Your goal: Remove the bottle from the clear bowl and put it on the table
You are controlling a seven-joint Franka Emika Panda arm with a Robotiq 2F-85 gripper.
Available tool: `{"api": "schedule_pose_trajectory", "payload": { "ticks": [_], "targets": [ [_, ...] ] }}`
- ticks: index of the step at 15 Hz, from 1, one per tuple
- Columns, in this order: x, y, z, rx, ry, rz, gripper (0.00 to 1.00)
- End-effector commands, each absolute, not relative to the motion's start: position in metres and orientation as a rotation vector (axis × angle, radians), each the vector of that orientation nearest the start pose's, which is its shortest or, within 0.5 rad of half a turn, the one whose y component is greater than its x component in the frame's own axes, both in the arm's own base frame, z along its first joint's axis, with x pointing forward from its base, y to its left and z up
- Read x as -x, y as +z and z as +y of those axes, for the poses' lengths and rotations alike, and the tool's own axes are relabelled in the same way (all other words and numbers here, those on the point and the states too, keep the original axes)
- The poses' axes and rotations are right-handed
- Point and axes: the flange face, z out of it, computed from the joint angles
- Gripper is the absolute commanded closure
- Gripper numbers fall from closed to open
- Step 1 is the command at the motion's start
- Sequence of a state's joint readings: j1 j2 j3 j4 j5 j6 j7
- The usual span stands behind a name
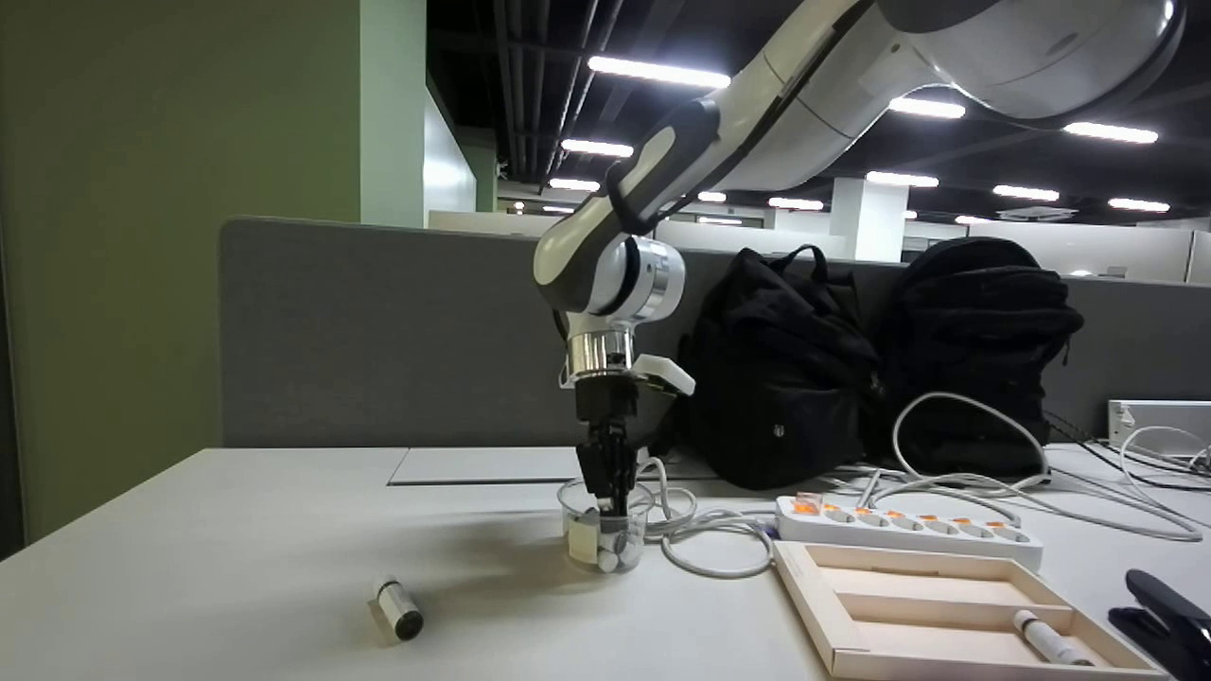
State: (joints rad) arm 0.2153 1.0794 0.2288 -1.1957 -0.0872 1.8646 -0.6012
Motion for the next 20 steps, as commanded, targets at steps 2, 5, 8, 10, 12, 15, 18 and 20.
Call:
{"api": "schedule_pose_trajectory", "payload": {
  "ticks": [2,5,8,10,12,15,18,20],
  "targets": [
    [-0.660,0.093,0.266,2.610,0.566,-1.415,0.53],
    [-0.660,0.088,0.266,2.645,0.586,-1.425,0.33],
    [-0.663,0.088,0.265,2.663,0.575,-1.417,0.76],
    [-0.664,0.088,0.264,2.662,0.583,-1.405,0.90],
    [-0.665,0.092,0.263,2.648,0.584,-1.388,0.96],
    [-0.667,0.101,0.261,2.626,0.580,-1.358,0.94],
    [-0.672,0.127,0.261,2.619,0.528,-1.335,0.94],
    [-0.678,0.155,0.258,2.645,0.466,-1.304,0.94]
  ]
}}
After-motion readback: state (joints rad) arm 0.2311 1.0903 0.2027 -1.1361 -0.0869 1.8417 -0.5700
